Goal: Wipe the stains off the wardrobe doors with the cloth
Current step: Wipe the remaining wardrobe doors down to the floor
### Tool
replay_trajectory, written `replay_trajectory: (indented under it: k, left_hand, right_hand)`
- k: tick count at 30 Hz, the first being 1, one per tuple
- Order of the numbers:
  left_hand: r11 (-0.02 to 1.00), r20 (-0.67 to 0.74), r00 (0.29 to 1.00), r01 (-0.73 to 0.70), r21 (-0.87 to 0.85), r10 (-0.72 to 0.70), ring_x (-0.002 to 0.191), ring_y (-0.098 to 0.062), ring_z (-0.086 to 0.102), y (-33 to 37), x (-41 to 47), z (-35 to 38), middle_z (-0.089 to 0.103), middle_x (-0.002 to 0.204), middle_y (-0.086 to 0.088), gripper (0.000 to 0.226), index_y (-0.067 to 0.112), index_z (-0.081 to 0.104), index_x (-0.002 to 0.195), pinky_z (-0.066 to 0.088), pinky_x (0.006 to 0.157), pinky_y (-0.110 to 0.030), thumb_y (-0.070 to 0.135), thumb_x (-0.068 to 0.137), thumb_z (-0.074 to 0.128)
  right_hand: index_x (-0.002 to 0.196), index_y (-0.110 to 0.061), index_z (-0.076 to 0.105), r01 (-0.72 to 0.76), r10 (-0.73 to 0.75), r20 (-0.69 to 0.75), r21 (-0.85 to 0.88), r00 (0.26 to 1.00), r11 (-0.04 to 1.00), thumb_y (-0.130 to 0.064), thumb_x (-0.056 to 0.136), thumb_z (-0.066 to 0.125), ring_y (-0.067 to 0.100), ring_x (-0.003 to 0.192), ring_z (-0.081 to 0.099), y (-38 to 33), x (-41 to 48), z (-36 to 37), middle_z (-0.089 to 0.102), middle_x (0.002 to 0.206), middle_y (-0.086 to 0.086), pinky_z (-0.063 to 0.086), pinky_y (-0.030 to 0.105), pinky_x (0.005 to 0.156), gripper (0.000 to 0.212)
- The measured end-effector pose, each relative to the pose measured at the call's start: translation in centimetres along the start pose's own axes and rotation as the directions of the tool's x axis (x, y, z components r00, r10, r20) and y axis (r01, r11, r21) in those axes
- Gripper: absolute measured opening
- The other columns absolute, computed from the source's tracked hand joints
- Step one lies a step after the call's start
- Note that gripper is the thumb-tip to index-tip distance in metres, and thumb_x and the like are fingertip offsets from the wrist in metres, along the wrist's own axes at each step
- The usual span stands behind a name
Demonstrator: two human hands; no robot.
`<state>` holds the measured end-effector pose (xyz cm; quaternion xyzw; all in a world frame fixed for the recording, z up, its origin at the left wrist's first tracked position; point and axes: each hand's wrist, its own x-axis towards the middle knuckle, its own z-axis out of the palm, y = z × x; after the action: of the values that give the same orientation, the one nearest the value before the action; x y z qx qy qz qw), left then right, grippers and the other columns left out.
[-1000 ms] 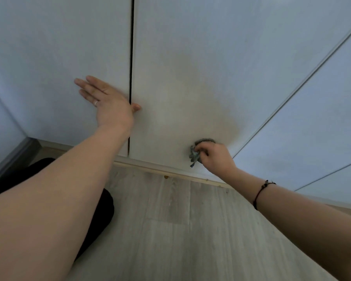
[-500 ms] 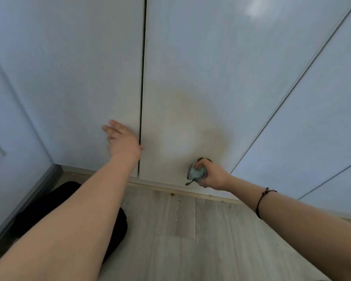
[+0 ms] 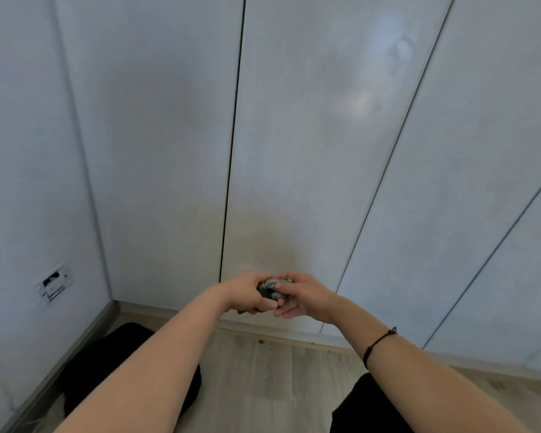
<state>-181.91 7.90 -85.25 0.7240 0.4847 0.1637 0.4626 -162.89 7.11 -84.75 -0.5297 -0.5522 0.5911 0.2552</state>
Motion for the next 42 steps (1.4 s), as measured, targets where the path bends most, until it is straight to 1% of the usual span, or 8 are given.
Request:
replay_trajectory:
  k: [8,11,16,23,29,35,40,42]
  left_hand:
    - [0.983,-0.294,0.953,0.013,-0.183,-0.067,0.081,-0.026,0.067,2.9,0.1,1.9,0.066,0.095,-0.015,0.017,0.011,0.063,0.105,0.062,0.066,-0.036,0.000,0.091,0.063]
    - [0.946,-0.314,0.947,-0.038,-0.322,-0.069,0.082,-0.022,0.067,3.4,0.6,1.8,0.068,0.097,-0.014,0.025,0.008,0.063,0.112,0.062,0.069,-0.034,-0.004,0.090,0.063]
    - [0.901,-0.288,0.958,-0.120,-0.417,-0.006,0.088,-0.022,0.067,5.7,1.9,2.1,0.068,0.111,-0.014,0.021,0.016,0.062,0.117,0.058,0.077,-0.037,0.010,0.096,0.063]
    - [0.998,-0.485,0.874,-0.003,0.069,0.036,0.118,-0.022,0.059,3.1,4.5,-0.3,0.057,0.133,-0.007,0.040,0.015,0.057,0.132,0.044,0.096,-0.029,0.026,0.094,0.065]
    - [0.971,-0.570,0.819,0.079,0.224,0.065,0.117,-0.025,0.057,1.5,7.1,-2.6,0.058,0.132,-0.007,0.037,0.019,0.057,0.130,0.044,0.097,-0.032,0.028,0.095,0.063]
    - [0.974,-0.654,0.746,0.029,0.223,0.128,0.114,-0.025,0.058,3.0,8.7,-4.8,0.063,0.126,-0.006,0.035,0.014,0.060,0.128,0.044,0.093,-0.032,0.021,0.095,0.062]
    - [0.972,-0.670,0.727,0.019,0.236,0.149,0.114,-0.026,0.058,3.5,8.1,-5.5,0.061,0.128,-0.007,0.038,0.015,0.059,0.130,0.045,0.096,-0.036,0.022,0.092,0.064]
    - [0.970,-0.657,0.740,0.028,0.242,0.143,0.109,-0.027,0.061,3.0,7.6,-5.5,0.058,0.129,-0.009,0.040,0.017,0.059,0.129,0.047,0.097,-0.037,0.024,0.090,0.066]
  right_hand:
    - [0.127,-0.012,0.045,-0.085,0.063,-0.319,-0.055,0.946,0.995,-0.052,0.091,0.068,0.021,0.064,0.067,0.8,-1.8,0.3,0.067,0.084,0.011,0.055,0.028,0.055,0.059]
    - [0.122,-0.014,0.059,-0.036,0.060,-0.213,0.117,0.975,0.993,-0.055,0.096,0.060,0.028,0.088,0.074,0.7,-2.1,0.1,0.072,0.105,0.014,0.062,0.037,0.073,0.049]
    - [0.112,-0.012,0.064,0.220,-0.109,-0.463,0.192,0.880,0.956,-0.033,0.096,0.068,0.021,0.068,0.064,-0.7,-2.3,-1.6,0.071,0.090,0.010,0.055,0.031,0.061,0.027]
    - [0.101,-0.010,0.052,0.098,-0.411,-0.804,-0.411,0.429,0.906,-0.028,0.093,0.062,0.025,0.075,0.065,-9.9,-3.3,-13.3,0.062,0.081,0.001,0.048,0.032,0.061,0.023]
    - [0.124,-0.013,0.042,-0.139,-0.755,-0.654,-0.752,0.036,0.644,-0.043,0.095,0.059,0.024,0.075,0.056,-24.3,-5.3,-21.3,0.059,0.092,-0.001,0.045,0.037,0.061,0.045]
    - [0.143,-0.025,0.040,-0.260,-0.809,-0.557,-0.822,0.186,0.506,-0.024,0.094,0.049,0.031,0.070,0.055,-18.7,1.9,-18.4,0.060,0.084,0.005,0.038,0.034,0.062,0.049]
    - [0.123,-0.033,0.042,-0.300,-0.613,-0.470,-0.881,0.635,0.365,-0.017,0.087,0.056,0.030,0.084,0.067,-0.6,5.4,-15.8,0.069,0.097,0.001,0.048,0.032,0.062,0.042]
    - [0.119,-0.034,0.040,-0.351,-0.510,-0.508,-0.858,0.695,0.375,-0.013,0.086,0.056,0.025,0.073,0.061,3.1,4.9,-15.3,0.065,0.089,-0.002,0.041,0.030,0.056,0.042]
